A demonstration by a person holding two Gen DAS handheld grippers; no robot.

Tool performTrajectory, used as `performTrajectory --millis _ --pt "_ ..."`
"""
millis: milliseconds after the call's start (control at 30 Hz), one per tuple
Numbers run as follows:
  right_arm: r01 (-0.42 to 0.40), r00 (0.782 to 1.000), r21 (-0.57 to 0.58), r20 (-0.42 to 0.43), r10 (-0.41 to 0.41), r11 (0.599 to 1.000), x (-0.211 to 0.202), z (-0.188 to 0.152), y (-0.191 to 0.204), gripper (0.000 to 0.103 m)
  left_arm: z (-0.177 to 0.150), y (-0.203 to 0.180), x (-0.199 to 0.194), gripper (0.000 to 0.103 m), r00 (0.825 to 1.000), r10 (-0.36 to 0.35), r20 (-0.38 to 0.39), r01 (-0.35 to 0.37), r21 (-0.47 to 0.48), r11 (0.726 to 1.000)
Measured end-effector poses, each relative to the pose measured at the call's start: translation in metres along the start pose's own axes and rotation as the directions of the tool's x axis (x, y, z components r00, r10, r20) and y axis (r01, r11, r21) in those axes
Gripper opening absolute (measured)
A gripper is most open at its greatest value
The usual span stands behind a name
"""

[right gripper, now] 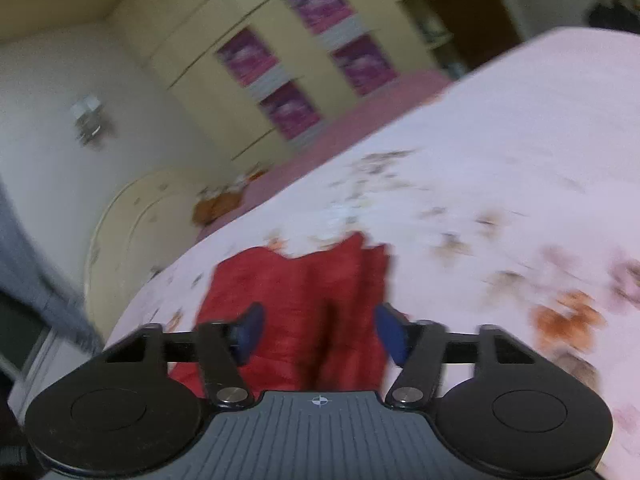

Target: Fold large clothes

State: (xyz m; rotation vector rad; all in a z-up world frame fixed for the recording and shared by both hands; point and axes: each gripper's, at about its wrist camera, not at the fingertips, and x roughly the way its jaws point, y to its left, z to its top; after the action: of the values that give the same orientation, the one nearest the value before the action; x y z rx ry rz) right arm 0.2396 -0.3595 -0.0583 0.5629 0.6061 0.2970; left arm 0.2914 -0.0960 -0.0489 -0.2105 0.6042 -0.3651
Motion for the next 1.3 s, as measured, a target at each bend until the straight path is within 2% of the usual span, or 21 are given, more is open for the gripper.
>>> performTrajectory --millis 67,200,300,367,467,567,633,767,800,900,1000,1100,1300 --pt "0.003 1.000 -0.099 0.006 -0.002 0.995 0.016 0.003 0.022 0.026 0.011 0.029 0.015 0.045 0.999 0.043 0.012 -0.043 -0.028 0.999" --pt "0.050 0.998 -0.252 -0.013 -0.055 0.966 0.055 0.005 0.051 0.026 0.023 0.052 0.060 0.038 1.000 0.001 -0.029 -0.001 -0.003 1.000" --pt "0.132 0.984 -0.338 -0.068 -0.164 0.932 0.083 -0.001 0.053 0.021 0.017 0.044 0.095 0.033 0.995 -0.045 -0.092 0.049 0.037 0.998" --pt "0.176 0.969 -0.334 -0.107 -0.222 0.926 0.102 -0.006 0.038 0.019 0.008 0.037 0.110 0.033 0.990 -0.060 -0.126 0.068 0.063 0.996" --pt "0.222 0.951 -0.313 -0.142 -0.277 0.923 0.113 -0.015 0.019 0.018 -0.007 0.034 0.123 0.033 0.984 -0.074 -0.164 0.084 0.054 0.995" --pt "0.251 0.940 -0.266 -0.162 -0.300 0.931 0.120 -0.024 -0.003 0.018 -0.011 0.037 0.137 0.034 0.976 -0.076 -0.203 0.087 0.048 0.995" --pt "0.254 0.941 -0.216 -0.172 -0.292 0.943 0.121 -0.027 -0.014 0.018 -0.015 0.035 0.141 0.034 0.974 -0.063 -0.218 0.079 0.066 0.995" --pt "0.275 0.931 -0.209 -0.186 -0.315 0.938 0.110 -0.020 -0.006 0.018 -0.009 0.026 0.126 0.032 0.974 -0.035 -0.224 0.062 0.114 0.992" --pt "0.283 0.933 -0.208 -0.165 -0.319 0.936 0.102 -0.013 0.002 0.018 -0.008 0.022 0.115 0.032 0.976 -0.033 -0.213 0.062 0.132 0.989" --pt "0.237 0.961 -0.240 -0.083 -0.263 0.941 0.055 -0.008 0.030 0.018 -0.008 0.014 0.080 0.033 0.982 -0.011 -0.190 0.043 0.165 0.985" --pt "0.170 0.980 -0.296 -0.049 -0.193 0.940 0.016 -0.015 0.058 0.018 -0.015 0.008 0.054 0.033 0.983 0.001 -0.181 0.032 0.181 0.983" --pt "0.129 0.985 -0.345 -0.060 -0.159 0.930 -0.003 -0.030 0.076 0.018 -0.026 0.001 0.035 0.033 0.985 0.022 -0.169 0.013 0.198 0.980" --pt "0.093 0.979 -0.403 -0.130 -0.157 0.910 -0.002 -0.065 0.086 0.018 -0.041 -0.009 0.017 0.032 0.986 0.036 -0.161 -0.001 0.217 0.976"
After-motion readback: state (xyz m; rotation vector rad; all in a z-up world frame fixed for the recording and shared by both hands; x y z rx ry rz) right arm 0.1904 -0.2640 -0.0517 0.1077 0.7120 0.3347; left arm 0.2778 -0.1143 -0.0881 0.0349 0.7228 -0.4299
